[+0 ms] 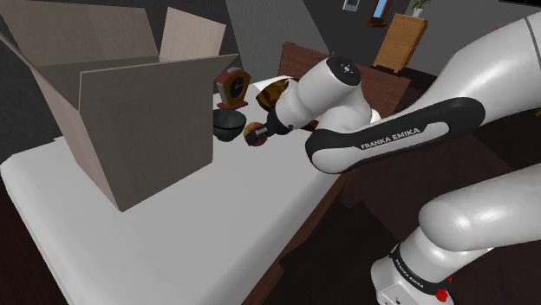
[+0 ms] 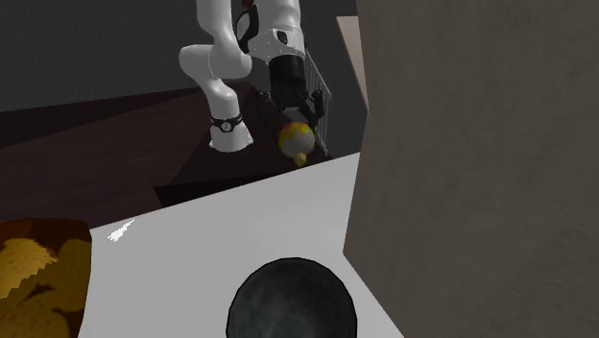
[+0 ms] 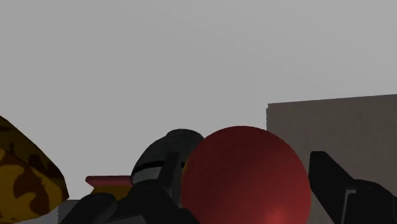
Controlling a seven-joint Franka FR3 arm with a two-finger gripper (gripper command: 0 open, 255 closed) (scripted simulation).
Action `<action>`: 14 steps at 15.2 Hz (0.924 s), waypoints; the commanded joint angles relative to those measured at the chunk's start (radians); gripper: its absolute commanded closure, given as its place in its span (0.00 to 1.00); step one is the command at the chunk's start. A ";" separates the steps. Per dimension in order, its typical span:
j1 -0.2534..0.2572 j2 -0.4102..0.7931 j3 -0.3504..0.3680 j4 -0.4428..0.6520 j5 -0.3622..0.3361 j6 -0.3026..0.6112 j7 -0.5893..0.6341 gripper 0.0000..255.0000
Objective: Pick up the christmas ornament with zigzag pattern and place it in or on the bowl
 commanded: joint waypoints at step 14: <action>-0.406 0.770 0.233 0.641 -0.991 -0.246 0.464 1.00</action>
